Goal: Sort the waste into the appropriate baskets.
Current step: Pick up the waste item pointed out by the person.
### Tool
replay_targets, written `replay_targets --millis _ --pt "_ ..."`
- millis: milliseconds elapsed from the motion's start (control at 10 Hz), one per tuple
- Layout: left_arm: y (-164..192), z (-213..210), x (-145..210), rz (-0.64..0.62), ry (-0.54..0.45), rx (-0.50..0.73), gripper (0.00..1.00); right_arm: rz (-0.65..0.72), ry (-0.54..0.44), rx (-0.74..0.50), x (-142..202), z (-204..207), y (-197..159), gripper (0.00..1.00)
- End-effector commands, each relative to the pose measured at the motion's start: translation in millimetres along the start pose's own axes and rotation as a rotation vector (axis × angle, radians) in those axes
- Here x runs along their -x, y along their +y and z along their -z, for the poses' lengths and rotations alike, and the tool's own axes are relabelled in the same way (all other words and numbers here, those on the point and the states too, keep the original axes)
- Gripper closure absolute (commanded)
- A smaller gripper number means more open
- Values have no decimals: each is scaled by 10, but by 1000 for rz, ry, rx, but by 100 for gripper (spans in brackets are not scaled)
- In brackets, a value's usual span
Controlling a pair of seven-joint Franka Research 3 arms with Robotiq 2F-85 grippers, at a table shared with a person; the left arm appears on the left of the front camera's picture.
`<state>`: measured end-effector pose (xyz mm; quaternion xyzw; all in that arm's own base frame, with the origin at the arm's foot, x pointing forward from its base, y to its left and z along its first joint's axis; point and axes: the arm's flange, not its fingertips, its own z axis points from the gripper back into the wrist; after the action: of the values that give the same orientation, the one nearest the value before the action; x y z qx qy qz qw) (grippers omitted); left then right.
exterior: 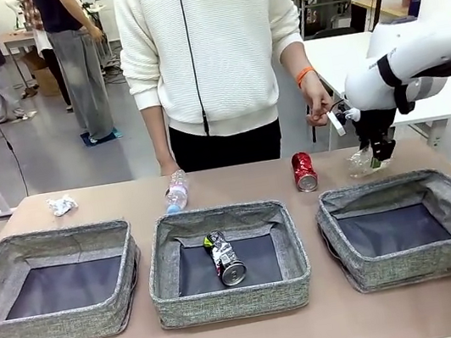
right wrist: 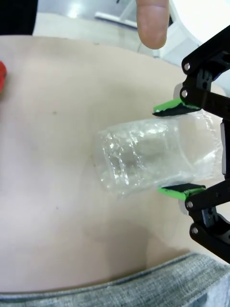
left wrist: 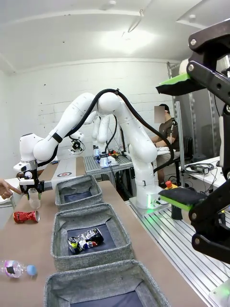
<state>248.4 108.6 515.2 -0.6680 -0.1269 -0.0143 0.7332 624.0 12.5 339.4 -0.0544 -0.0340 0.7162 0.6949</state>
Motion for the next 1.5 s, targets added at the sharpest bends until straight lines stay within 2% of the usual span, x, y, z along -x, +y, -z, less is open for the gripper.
replay_targets --millis 0,100,200,300,700,900,1000,1100,1200,1300,1400 --pt "-24 3 0 19 -1 20 0 -39 -4 -24 25 -2 -23 100" --pt "-24 3 0 19 -1 20 0 -34 18 -42 33 0 -31 100" --pt "-24 3 0 19 -1 20 0 -43 14 -44 29 0 -28 95" --pt "-24 3 0 19 -1 20 0 -36 15 -54 25 2 -29 100" --pt "-24 3 0 19 -1 20 0 -35 32 -63 50 -41 2 100" --pt "-24 3 0 19 -1 20 0 -28 5 -50 100 -235 132 100" --pt "-24 3 0 19 -1 20 0 -26 57 -90 154 -554 383 100" --pt "-24 3 0 19 -1 20 0 -31 105 -97 211 -1030 788 100" --pt "-24 3 0 19 -1 20 0 97 68 -102 294 -1580 1249 100" --pt "-24 3 0 19 -1 20 0 335 -71 -47 279 -2063 1644 100" --pt "-24 3 0 19 -1 20 0 490 -222 -26 171 -2378 1990 100"
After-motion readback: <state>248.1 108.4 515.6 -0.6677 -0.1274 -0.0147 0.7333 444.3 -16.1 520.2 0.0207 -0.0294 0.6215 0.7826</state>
